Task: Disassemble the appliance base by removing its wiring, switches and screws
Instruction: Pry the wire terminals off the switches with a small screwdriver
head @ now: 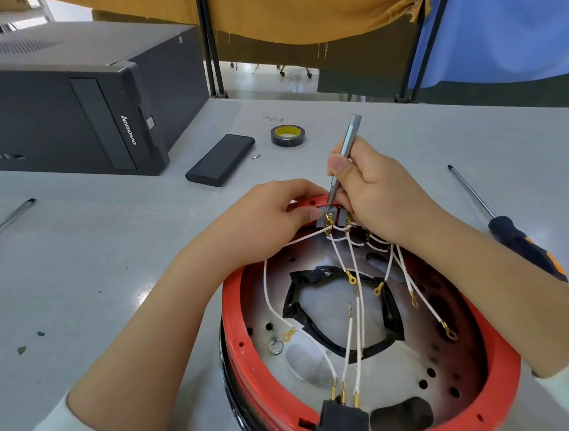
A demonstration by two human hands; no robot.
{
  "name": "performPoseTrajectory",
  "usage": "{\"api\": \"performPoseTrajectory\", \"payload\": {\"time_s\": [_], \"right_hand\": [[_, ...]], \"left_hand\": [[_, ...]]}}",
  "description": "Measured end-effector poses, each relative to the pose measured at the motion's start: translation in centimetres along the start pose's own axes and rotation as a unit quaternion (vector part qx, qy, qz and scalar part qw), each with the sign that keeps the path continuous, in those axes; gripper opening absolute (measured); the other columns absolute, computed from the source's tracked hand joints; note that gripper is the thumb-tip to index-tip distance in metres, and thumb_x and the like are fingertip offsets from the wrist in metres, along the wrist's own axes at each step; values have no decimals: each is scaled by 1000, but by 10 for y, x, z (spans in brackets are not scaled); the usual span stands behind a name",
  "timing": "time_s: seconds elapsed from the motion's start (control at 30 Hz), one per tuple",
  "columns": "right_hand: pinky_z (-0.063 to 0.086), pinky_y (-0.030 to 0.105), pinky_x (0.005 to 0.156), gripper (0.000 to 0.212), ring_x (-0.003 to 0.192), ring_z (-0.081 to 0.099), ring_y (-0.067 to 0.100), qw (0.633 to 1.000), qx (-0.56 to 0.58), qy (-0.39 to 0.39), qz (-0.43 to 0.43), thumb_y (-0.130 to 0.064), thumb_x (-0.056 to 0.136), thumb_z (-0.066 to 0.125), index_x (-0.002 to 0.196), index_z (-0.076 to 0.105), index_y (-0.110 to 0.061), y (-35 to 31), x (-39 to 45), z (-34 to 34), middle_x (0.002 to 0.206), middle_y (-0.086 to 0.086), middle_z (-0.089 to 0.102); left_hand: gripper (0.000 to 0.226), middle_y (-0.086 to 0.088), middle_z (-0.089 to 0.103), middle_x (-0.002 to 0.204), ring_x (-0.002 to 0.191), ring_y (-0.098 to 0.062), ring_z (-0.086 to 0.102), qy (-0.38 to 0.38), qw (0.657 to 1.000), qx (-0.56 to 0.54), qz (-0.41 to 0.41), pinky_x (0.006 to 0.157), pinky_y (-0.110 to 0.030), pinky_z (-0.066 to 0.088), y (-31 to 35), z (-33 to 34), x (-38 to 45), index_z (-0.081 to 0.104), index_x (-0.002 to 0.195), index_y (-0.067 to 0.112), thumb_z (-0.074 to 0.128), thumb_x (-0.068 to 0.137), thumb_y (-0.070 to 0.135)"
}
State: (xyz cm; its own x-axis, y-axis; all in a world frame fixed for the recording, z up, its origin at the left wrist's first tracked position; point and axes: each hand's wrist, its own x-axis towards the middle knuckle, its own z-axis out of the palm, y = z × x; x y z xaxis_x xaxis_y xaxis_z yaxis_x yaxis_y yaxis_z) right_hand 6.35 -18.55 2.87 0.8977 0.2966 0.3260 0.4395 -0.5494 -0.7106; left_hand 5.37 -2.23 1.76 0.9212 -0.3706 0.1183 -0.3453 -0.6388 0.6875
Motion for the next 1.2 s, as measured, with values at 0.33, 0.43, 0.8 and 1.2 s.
{"api": "performPoseTrajectory", "payload": {"time_s": [0.33, 0.43, 0.8, 1.2], "right_hand": [[32, 21, 57, 28, 61, 44, 4, 996, -33, -22, 76, -32, 102, 35, 75, 43, -28, 0, 19, 1, 71, -8, 46], [33, 22, 57, 28, 64, 47, 5, 996, -44, -16, 81, -32, 102, 34, 77, 44, -26, 1, 19, 1, 71, -8, 47], [39, 23, 59, 13, 55, 50, 0, 999, -37, 20, 10, -30, 102, 34, 96, 43, -22, 1, 1, 1, 66, -13, 47], [33, 22, 55, 23, 61, 48, 7, 996, -42, -3, 82, -32, 102, 32, 89, 47, -21, 3, 15, 1, 71, -7, 48]], "left_hand": [[23, 14, 65, 106, 99, -6, 59, 1, 1000, -2, -4, 86, -19, 44, 0, 1, 0, 60, 115, 33, 54, 94, 24], [23, 13, 66, 107, 99, -6, 59, -1, 1000, 0, -4, 86, -21, 44, 0, 0, 0, 60, 114, 33, 54, 94, 24], [25, 14, 65, 110, 103, -5, 58, -5, 1000, 2, -10, 92, -25, 43, 1, 1, 0, 60, 117, 32, 53, 94, 25], [24, 13, 65, 110, 103, -5, 58, -4, 1000, 1, -10, 91, -24, 43, 1, 0, 0, 60, 116, 32, 53, 94, 24]]}}
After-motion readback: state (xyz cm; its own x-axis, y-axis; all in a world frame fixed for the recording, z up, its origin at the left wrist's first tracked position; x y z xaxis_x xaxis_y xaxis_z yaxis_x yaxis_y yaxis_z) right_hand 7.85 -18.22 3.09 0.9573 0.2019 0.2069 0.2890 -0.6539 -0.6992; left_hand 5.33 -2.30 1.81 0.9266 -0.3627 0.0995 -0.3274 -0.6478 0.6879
